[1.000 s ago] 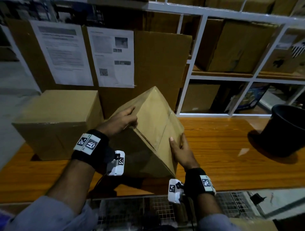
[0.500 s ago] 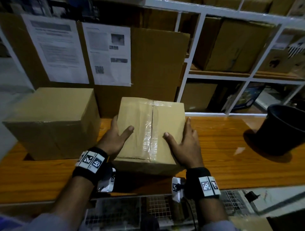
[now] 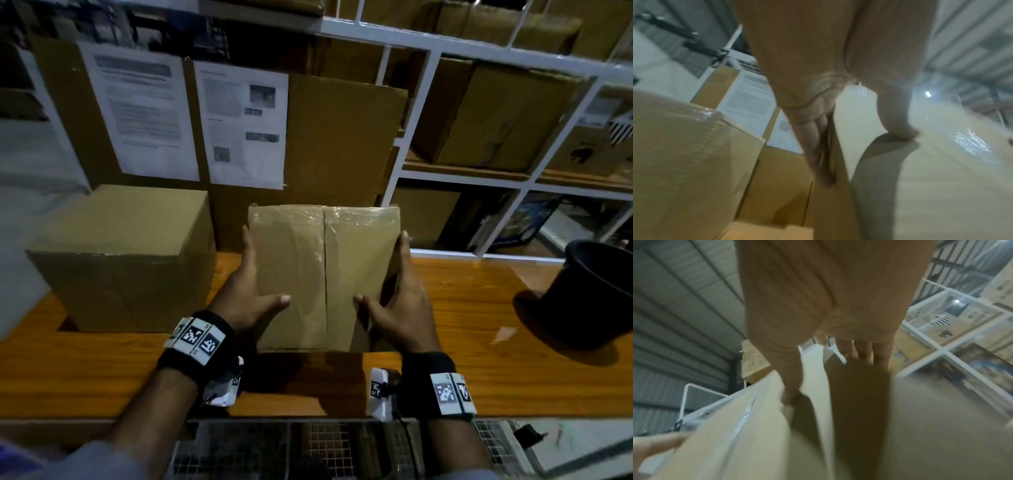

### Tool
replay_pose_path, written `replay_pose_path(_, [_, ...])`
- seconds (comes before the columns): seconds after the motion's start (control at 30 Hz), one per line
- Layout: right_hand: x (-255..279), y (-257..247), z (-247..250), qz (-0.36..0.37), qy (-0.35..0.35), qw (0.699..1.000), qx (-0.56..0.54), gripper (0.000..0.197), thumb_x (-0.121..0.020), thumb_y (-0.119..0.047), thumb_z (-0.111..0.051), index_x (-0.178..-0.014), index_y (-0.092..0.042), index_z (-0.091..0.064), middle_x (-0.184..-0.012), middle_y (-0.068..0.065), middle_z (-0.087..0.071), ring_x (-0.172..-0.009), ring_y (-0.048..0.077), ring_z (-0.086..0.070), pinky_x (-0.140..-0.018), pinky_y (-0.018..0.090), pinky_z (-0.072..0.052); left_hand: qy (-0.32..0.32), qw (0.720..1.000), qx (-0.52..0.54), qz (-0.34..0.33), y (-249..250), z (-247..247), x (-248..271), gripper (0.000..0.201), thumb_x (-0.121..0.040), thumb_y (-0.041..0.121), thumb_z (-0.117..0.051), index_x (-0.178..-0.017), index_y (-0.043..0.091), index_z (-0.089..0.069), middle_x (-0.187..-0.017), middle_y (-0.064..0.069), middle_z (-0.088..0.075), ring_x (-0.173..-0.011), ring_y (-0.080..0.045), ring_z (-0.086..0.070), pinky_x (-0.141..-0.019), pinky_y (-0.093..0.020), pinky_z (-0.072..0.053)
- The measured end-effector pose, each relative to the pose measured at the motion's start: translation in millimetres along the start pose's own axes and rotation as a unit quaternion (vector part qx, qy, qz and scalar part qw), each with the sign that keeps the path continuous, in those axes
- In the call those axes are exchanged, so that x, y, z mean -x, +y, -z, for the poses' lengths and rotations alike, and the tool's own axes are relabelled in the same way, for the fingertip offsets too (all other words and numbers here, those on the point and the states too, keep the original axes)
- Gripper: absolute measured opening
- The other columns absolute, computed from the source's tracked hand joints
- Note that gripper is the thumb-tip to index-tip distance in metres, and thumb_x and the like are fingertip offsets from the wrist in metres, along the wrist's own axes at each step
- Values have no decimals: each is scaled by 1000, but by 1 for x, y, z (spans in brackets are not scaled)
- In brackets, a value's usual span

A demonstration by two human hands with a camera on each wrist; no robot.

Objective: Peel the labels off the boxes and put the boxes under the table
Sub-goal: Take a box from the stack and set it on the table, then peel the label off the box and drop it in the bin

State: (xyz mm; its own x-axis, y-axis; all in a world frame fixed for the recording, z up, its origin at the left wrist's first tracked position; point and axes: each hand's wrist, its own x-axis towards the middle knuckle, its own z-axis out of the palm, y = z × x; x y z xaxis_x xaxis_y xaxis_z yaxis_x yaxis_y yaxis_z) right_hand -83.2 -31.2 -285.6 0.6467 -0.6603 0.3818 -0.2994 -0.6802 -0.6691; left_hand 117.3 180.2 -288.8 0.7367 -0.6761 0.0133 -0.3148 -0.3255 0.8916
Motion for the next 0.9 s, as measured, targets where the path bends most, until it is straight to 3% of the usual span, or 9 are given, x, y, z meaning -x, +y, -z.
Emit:
replay_pose_path(0.13, [4,-3,0,1,2,1000,24,148,-73,-31,-94,-159,-46,25,-145,14,-45,-123,37,-56,-101,52,-52,96,993,-60,-16,5,-12,8,159,-68,13,-95,-146,57,37,-170,-11,-16,-153,-31,-25,-120,-58,-24])
replay_pose_path(0.23, [12,1,-6,-14,-13,999,40,150,-72,-33,-95,-158,-47,27,-141,17,-49,-116,40,-60,-94,55,-56,115,980,-164,1,-2,-21,10,165,-66,17,-98,-144,49,44,-160,-26,-33,-141,-41,-44,-112,-56,-40])
replay_pose_path(0.37, [16,17,-14,-20,-12,1000,17,112,-79,-44,-87,-160,-47,-9,-145,3,-51,-123,28,-59,-93,53,-58,77,975,-209,-20,-23,-25,7,165,-63,19,-99,-145,55,40,-146,-21,-49,-126,-37,-57,-99,-52,-50])
replay_pose_path(0.47, [13,20,-15,-36,22,999,-11,67,-85,-59,-77,-137,-42,-39,-128,-5,-60,-111,19,-63,-84,47,-61,94,982,-165,-17,-29,-29,4,148,-65,24,-98,-159,42,14,-155,-17,-40,-135,-35,-51,-105,-48,-46])
replay_pose_path(0.53, [12,14,-19,-53,33,998,-1,45,-88,-66,-69,-109,-32,-49,-106,-8,-60,-95,16,-61,-75,42,-59,118,988,-91,-25,-34,-32,4,116,-66,41,-95,-151,36,-16,-151,-11,-42,-132,-32,-52,-103,-40,-48])
replay_pose_path(0.6, [14,9,-27,-66,12,998,22,44,-90,-69,-63,-93,-28,-48,-95,-8,-52,-85,16,-54,-69,35,-52,117,993,-25,-14,-33,-32,7,87,-76,52,-86,-138,33,-28,-142,-6,-46,-123,-25,-53,-88,-27,-52])
replay_pose_path(0.7, [19,10,-36,-92,-2,995,36,49,-91,-71,-60,-111,-28,-48,-110,-7,-50,-96,13,-53,-74,32,-50,111,993,29,3,-31,-33,8,61,-95,41,-68,-139,24,-29,-135,-1,-43,-102,-10,-54,-65,-10,-39])
replay_pose_path(0.8, [18,10,-36,-124,-40,991,27,67,-92,-71,-58,-147,-37,-38,-132,-3,-41,-115,15,-47,-91,41,-55,121,986,110,40,-34,-37,3,68,-98,36,-68,-142,31,-17,-138,-4,-45,-91,-2,-52,-66,-15,-46])
replay_pose_path(0.9, [18,8,-36,-112,-51,991,58,66,-91,-75,-54,-145,-39,-42,-128,0,-42,-120,23,-52,-92,43,-57,137,969,177,101,-36,-38,-8,81,-99,26,-68,-148,33,-5,-130,-4,-44,-92,-10,-55,-68,-24,-46])
